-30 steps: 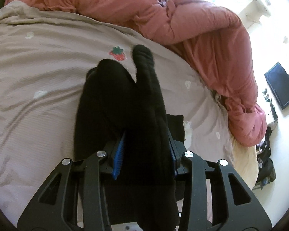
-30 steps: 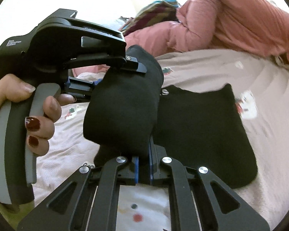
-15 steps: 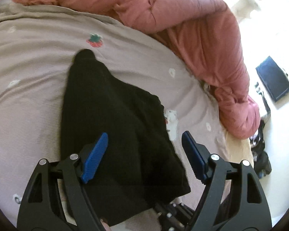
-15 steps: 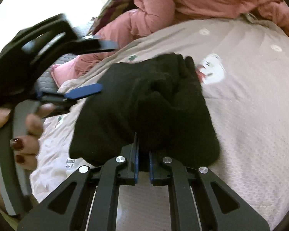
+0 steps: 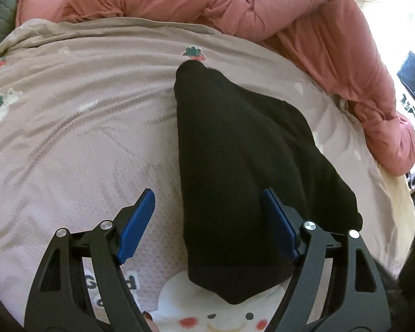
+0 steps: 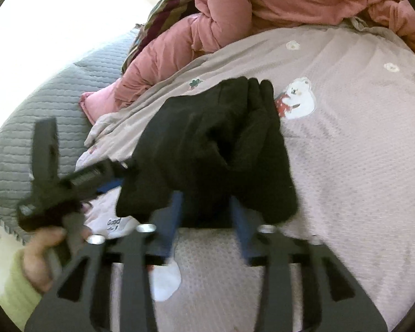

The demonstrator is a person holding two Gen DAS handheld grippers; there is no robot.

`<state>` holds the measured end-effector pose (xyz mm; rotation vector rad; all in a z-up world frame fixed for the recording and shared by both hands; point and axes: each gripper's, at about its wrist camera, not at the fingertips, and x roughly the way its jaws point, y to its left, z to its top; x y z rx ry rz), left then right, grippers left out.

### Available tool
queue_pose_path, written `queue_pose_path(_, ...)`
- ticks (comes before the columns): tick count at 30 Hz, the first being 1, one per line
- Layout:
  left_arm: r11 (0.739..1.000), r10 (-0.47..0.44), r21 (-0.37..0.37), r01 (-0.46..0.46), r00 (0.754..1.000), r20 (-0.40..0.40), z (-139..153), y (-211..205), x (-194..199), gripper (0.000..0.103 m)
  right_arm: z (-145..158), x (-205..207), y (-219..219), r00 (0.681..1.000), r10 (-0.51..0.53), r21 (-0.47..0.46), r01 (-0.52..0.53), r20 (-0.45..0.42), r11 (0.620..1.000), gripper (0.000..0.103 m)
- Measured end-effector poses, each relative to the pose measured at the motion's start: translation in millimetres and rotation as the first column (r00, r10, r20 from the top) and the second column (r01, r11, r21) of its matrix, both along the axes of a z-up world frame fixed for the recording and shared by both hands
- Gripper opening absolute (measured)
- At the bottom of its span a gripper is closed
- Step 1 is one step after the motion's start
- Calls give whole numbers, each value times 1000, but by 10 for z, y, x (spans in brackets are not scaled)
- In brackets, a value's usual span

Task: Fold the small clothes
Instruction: 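Open both tools and release the folded shirt, then pinch the folded shirt edge with the right tool to flatten it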

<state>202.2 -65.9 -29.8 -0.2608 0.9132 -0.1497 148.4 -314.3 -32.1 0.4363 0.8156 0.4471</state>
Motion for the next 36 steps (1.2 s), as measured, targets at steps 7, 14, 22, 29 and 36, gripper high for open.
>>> queue_pose_path(7,1000,-17,-5,17,1000,12,12,28,-56,71,187,330,-153,1000,17,25,-17,-7,1000,68)
queue_pose_path(14,1000,-26,-14,26,1000,8,1,27,-71,72,83,914,3,989,37,13,-36,-142,999,78)
queue_pose_path(22,999,-37,-8,37,999,5,8,5,-79,72,-10,1129,83,984,25,-11,-27,-174,1000,79)
queue_pose_path(29,999,-38,-6,38,999,4,1,-2,-87,74,-86,1164,200,985,44,-75,-57,-168,996,51)
queue_pose_path(36,999,-43,-5,43,999,4,16,-18,-92,74,17,1087,176,995,52,-66,-58,-88,996,21)
